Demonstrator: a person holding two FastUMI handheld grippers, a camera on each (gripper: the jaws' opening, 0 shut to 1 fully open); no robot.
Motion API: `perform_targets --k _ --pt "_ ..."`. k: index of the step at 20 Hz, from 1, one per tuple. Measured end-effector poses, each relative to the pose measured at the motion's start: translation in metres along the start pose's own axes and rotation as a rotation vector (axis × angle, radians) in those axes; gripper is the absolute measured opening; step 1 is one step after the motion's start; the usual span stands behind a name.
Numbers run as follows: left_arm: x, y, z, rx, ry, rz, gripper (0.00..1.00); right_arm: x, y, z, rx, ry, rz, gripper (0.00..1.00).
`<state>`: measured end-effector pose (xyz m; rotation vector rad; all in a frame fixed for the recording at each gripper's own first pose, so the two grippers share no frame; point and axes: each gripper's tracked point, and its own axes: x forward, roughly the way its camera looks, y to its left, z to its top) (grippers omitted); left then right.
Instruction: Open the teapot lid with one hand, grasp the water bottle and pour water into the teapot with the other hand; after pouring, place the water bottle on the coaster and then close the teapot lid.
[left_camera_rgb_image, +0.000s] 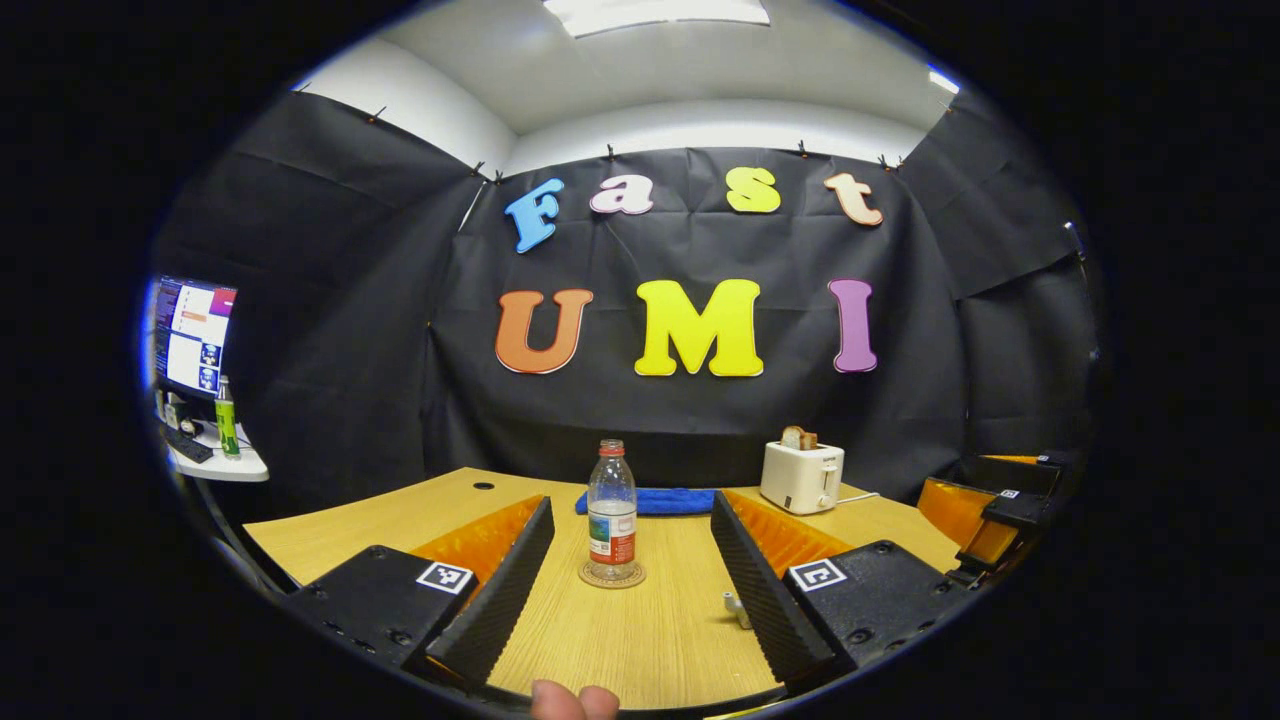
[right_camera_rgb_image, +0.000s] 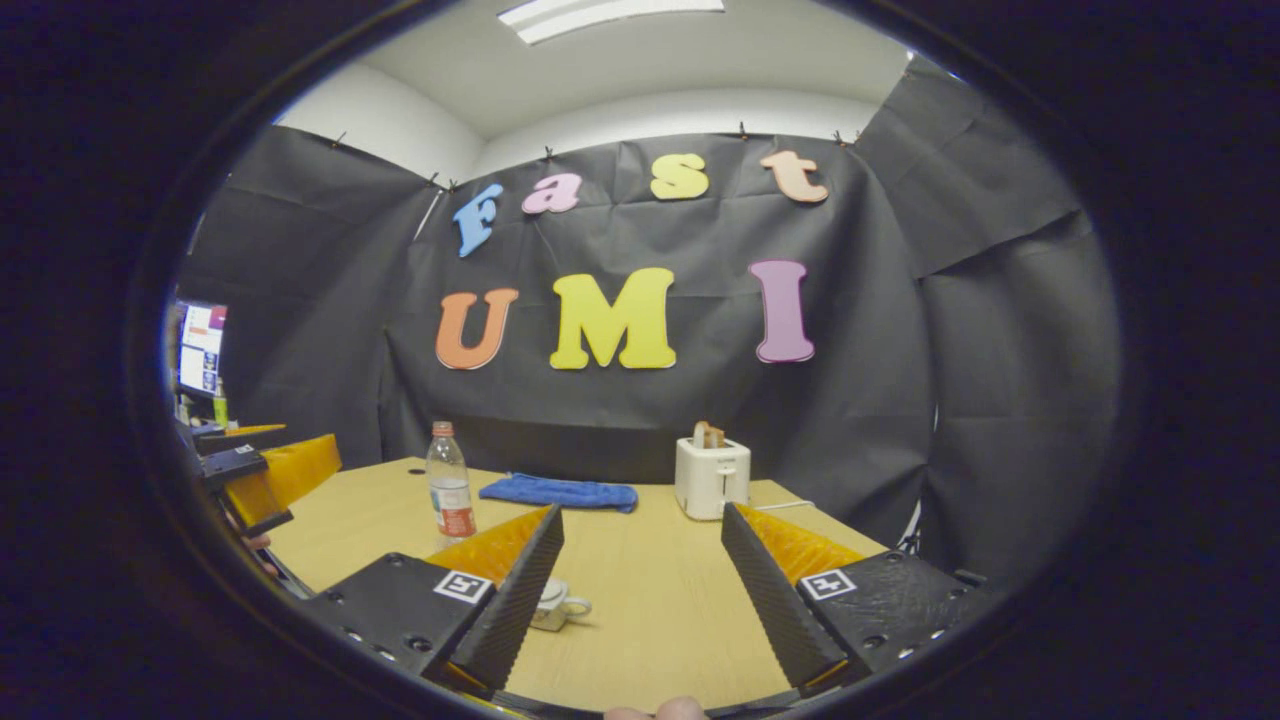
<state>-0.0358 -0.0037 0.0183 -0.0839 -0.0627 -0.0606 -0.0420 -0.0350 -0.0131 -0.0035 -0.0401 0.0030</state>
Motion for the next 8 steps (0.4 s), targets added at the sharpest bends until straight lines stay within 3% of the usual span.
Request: perform_targets --k 1,4,8 --pt "-0.003 0.003 0.0 0.008 0.006 0.008 0.98 -0.005 0.0 -0.002 -0.004 0.007 -0.008 0.92" --pt "-0.01 0.003 -0.005 0.036 0.025 -0.016 0.99 -0.017 0.001 0.004 -0.011 0.004 -0.026 0.95" --pt "-0.01 0.014 0.001 0.067 0.013 0.01 0.99 -0.021 0.009 0.016 -0.029 -0.023 -0.033 0.96"
